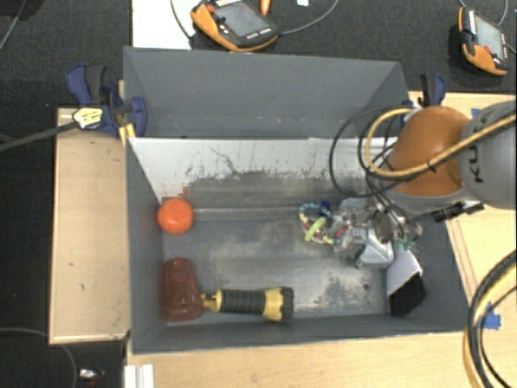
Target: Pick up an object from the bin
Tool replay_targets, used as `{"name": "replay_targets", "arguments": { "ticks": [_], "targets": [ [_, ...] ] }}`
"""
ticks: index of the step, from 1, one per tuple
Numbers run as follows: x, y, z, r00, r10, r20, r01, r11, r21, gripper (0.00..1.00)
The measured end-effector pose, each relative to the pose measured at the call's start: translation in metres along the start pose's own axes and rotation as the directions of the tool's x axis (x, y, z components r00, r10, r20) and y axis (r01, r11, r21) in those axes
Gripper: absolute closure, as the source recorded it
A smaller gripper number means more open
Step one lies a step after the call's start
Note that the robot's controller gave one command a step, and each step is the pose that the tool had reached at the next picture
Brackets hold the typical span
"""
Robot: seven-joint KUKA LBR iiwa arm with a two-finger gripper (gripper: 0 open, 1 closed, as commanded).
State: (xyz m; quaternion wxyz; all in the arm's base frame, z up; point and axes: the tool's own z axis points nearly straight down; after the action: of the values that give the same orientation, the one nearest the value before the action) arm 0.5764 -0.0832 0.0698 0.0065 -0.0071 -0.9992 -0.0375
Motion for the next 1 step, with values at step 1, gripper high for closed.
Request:
{"name": "replay_targets", "arguments": {
  "ticks": [1],
  "targets": [
    [0.0368, 0.0099, -0.0980, 0.991, -0.136, 0.006, 0.136, 0.991, 0.002, 1.00]
  ]
}}
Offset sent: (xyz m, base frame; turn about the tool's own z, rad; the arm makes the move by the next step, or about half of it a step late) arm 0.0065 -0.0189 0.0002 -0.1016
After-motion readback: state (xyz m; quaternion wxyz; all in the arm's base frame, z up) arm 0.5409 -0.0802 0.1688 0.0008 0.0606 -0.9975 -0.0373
